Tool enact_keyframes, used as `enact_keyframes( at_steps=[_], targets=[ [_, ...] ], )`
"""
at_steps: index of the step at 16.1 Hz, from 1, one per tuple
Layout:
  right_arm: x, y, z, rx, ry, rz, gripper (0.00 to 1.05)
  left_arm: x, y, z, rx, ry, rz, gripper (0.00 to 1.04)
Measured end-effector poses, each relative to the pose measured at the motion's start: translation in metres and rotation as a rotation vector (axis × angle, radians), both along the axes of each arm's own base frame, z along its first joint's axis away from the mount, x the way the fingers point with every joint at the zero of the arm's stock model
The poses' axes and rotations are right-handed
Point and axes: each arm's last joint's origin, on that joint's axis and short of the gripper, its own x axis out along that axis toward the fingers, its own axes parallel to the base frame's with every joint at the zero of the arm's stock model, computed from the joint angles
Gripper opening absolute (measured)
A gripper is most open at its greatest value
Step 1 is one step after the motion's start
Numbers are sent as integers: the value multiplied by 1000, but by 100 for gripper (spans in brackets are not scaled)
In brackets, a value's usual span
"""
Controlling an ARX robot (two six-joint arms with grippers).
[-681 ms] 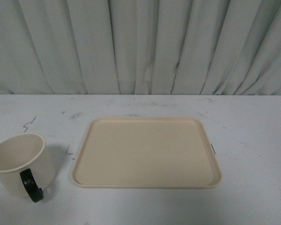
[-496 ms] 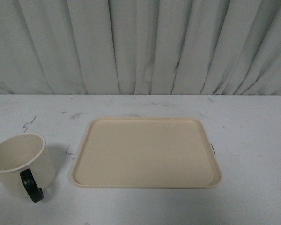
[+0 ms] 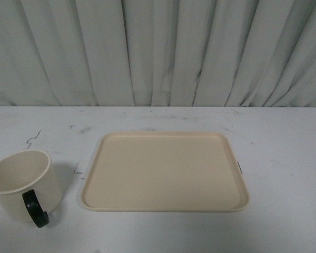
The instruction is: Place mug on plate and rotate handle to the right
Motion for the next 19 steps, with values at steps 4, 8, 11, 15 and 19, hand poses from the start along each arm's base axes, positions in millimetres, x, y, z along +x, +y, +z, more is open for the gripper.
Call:
enact_keyframes(
  at_steps=[4,8,11,15,19],
  targets=[
    [0,0,0,0,0,0,98,0,0,0,0,0,0,98],
    [0,0,0,0,0,0,98,48,-15,52,-15,-73,-133,98],
    [0,0,0,0,0,0,98,105,-16,61,35,215,-163,98],
    [0,0,0,0,0,0,98,165,8,43,108,515,-125,98],
    [0,0,0,0,0,0,98,188,33,9,103,694,-80,98]
  ],
)
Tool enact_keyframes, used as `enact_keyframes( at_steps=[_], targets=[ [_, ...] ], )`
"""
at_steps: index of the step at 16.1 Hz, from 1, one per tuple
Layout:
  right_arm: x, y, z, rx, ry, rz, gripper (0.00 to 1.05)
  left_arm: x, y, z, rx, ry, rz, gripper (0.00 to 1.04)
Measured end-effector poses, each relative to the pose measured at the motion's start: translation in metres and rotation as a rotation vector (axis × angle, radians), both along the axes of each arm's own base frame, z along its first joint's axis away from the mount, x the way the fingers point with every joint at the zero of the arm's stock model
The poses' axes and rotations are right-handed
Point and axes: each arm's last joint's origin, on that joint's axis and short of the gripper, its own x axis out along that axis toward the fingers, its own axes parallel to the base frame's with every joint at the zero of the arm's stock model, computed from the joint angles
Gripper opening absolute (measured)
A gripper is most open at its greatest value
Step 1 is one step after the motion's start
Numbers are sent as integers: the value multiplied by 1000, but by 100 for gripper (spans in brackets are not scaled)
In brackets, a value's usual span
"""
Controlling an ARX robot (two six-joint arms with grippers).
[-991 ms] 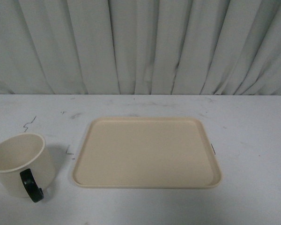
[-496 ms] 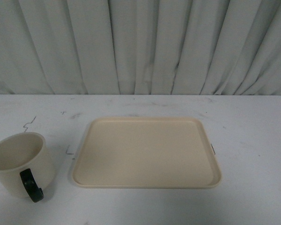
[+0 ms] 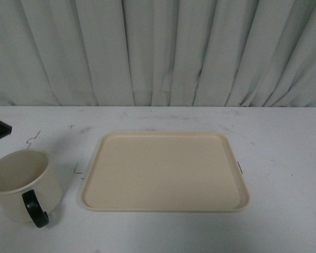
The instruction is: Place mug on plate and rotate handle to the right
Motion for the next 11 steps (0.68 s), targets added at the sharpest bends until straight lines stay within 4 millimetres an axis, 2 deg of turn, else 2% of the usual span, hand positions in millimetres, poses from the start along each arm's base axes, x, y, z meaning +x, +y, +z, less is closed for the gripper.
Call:
enact_keyframes(
  at_steps=[1,2,5,6,11],
  targets=[
    [0,0,0,0,0,0,98,4,7,-16,7,50,19,98],
    [0,0,0,0,0,0,98,18,16,-41,18,73,56,98],
    [0,0,0,0,0,0,98,32,23,-64,19,102,111,98],
    [0,0,0,0,0,0,98,33,22,-68,21,106,104,95],
    [0,0,0,0,0,0,98,38,16,-76,2,107,109,43]
  ],
)
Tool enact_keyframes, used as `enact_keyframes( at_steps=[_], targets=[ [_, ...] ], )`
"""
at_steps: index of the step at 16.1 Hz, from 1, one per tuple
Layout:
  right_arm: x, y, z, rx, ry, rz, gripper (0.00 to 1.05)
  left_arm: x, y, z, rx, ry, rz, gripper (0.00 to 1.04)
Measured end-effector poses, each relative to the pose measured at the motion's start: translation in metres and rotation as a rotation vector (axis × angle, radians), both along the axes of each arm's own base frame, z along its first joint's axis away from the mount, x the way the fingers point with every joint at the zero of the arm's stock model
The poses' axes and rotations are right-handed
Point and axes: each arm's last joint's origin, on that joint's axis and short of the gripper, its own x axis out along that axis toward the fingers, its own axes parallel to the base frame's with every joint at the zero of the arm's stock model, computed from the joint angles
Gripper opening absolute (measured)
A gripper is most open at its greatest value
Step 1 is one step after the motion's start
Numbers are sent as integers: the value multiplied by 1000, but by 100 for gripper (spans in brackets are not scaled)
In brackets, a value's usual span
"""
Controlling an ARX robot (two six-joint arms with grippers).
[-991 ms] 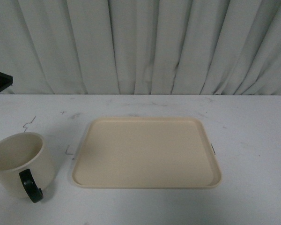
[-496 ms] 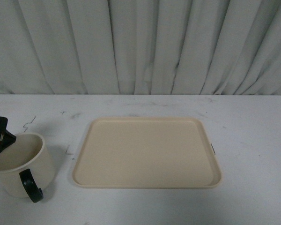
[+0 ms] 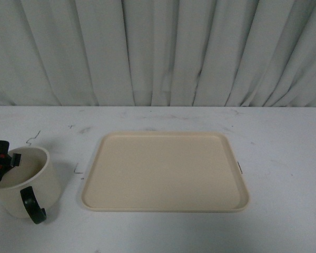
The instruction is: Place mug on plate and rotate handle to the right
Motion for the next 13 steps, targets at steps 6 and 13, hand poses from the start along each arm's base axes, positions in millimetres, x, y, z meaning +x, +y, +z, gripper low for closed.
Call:
enact_keyframes(
  at_steps=[6,13],
  targets=[
    [0,0,0,0,0,0,98,-4,-30,39,-28,-108,-65,3],
    [0,0,0,0,0,0,98,25,-214,50,8,-224,-401,3]
  ],
)
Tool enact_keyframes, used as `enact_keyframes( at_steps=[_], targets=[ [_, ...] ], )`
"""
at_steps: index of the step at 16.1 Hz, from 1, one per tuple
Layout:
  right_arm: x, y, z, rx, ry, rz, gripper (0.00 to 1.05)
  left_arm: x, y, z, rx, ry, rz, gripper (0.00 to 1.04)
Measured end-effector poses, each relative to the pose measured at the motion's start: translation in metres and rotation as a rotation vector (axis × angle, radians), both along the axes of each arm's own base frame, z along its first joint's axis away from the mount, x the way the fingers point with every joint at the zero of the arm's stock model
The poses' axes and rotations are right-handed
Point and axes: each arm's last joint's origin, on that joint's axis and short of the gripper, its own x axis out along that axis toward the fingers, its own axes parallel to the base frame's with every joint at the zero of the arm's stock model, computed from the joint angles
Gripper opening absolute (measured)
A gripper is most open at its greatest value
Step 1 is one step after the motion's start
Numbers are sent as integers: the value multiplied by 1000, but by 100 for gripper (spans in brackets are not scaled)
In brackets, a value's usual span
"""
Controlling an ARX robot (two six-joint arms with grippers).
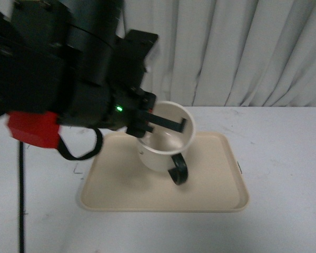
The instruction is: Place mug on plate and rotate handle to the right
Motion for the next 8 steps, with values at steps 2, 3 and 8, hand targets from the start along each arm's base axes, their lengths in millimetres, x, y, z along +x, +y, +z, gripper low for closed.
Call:
enact_keyframes(
  at_steps=[2,3,8],
  targets=[
    [0,0,0,0,0,0,98,14,-20,-35,62,77,-7,3],
    [0,0,0,0,0,0,98,18,-19,-34,68,88,8,3],
    [0,0,0,0,0,0,98,15,-20,-29,86,103,-13,47]
  ],
)
